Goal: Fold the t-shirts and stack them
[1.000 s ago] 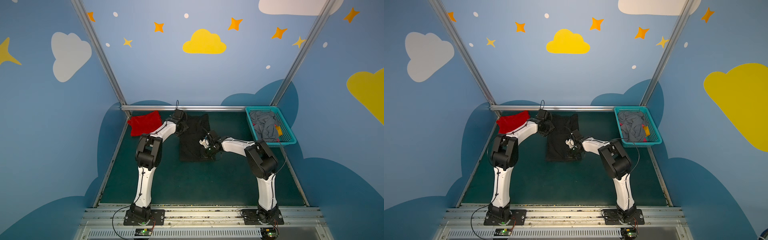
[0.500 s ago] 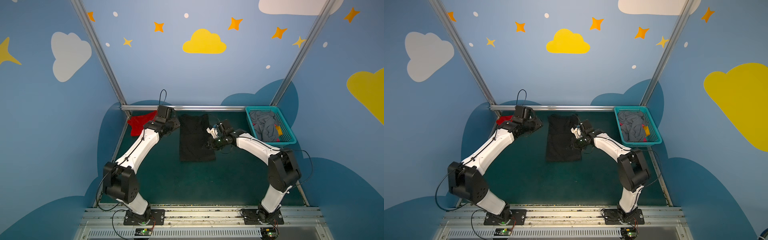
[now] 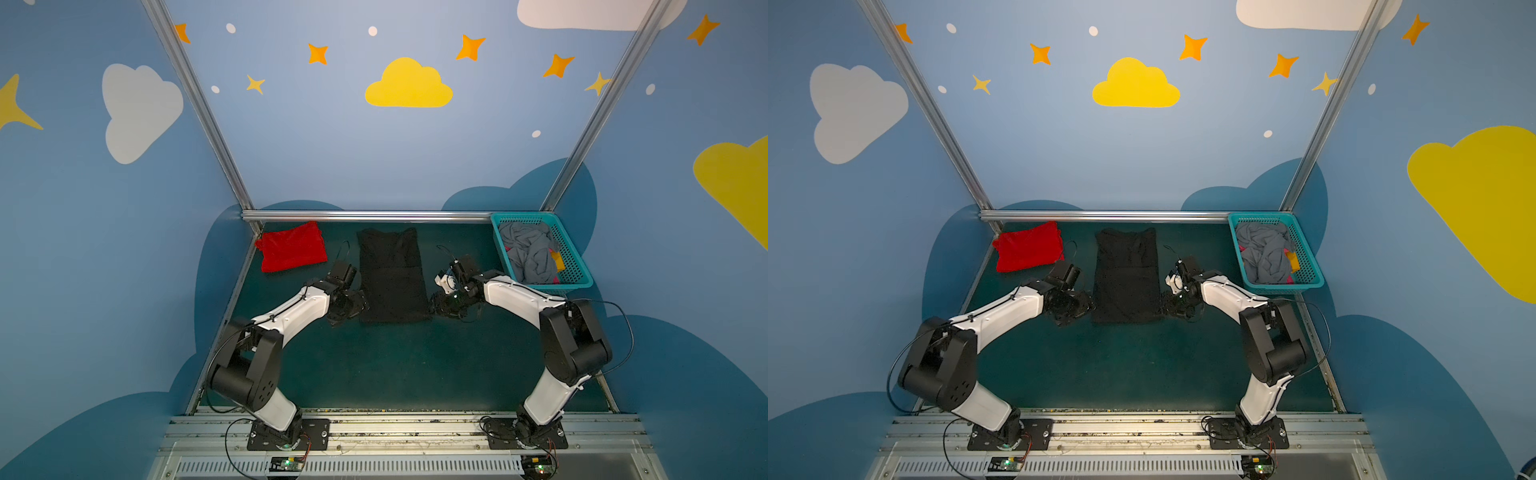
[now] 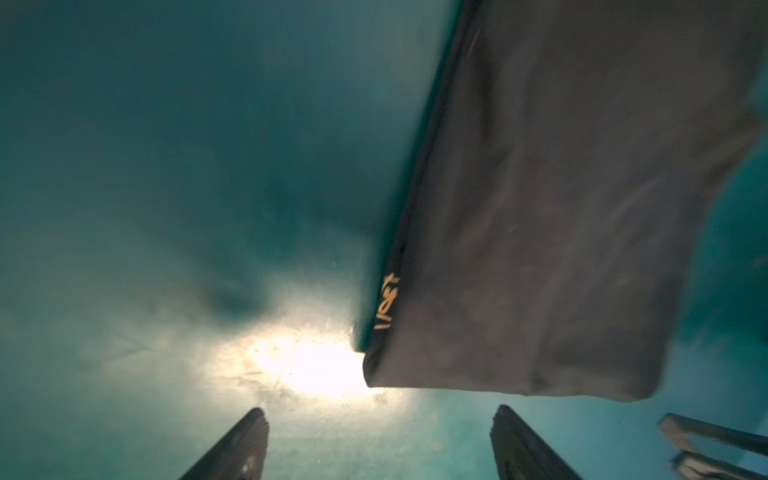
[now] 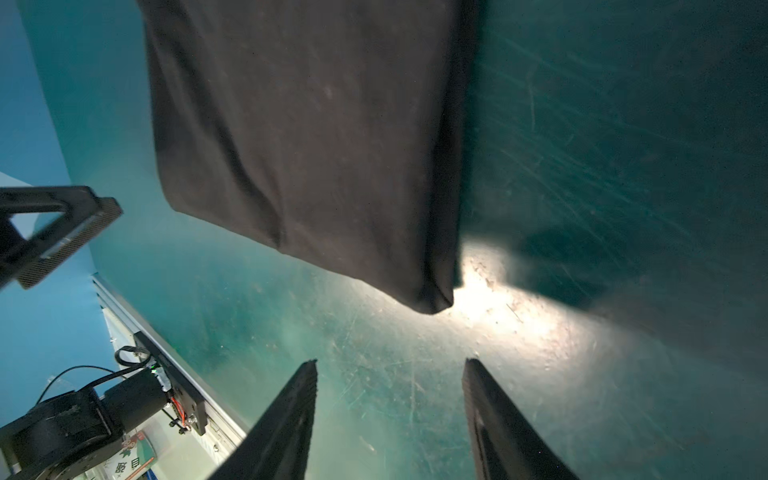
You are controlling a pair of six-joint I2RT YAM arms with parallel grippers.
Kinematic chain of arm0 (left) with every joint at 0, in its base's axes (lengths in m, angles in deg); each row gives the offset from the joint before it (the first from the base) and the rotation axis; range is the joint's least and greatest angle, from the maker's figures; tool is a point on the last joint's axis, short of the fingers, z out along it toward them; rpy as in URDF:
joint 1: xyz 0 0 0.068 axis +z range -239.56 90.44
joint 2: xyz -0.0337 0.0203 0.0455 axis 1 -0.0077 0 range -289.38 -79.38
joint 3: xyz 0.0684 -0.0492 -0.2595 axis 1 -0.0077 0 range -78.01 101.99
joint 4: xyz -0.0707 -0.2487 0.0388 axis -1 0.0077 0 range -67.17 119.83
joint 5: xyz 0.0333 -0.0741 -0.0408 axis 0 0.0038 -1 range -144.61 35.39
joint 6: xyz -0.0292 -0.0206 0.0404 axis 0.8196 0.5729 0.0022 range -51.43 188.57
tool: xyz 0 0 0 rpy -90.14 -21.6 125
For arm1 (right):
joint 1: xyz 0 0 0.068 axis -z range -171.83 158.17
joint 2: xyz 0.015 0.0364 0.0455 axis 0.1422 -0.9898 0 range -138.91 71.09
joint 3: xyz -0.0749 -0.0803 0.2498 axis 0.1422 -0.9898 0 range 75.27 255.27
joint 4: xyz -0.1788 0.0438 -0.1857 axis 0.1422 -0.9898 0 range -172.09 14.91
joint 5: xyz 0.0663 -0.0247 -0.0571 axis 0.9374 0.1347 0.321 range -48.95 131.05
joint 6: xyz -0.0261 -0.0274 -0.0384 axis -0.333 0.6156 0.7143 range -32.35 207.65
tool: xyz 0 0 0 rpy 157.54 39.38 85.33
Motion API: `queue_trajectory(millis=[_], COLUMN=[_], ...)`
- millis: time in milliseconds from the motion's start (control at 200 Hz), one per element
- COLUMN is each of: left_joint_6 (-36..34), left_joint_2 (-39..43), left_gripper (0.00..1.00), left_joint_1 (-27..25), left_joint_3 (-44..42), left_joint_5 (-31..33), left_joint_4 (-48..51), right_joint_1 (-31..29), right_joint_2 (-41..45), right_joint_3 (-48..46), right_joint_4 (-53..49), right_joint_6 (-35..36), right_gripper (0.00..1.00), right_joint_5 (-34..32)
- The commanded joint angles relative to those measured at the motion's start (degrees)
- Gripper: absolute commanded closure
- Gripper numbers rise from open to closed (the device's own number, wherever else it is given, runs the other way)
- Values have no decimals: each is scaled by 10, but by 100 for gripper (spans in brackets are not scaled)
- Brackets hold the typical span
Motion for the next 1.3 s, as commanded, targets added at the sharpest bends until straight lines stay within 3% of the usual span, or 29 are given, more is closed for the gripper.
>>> queue_trajectory(millis=[0,486,1041,1152,1292], left_joint_6=[20,63,69,71,72], left_joint_2=[-20,-77,-91,-86,-74], left_gripper=[18,35,74,82,89], left_joint_1=[-2,-7,-20,-23,-27], left_joint_3=[-15,-46,-37,-37,-39], left_joint_5=[-16,-46,-51,-49,-44], left_joint_4=[-35,-131,-129,-125,-116], right_joint_1=[4,23,22,22,20], right_joint_2=[-17,-83,-95,-88,-75], right_joint_3=[-11,-3,-37,-41,-49], right_joint_4=[15,81,112,114,115], right_joint_6=[2,-35,-71,-72,-73], right_gripper=[41,42,86,100,100], right_joint_5=[-7,47,67,69,71])
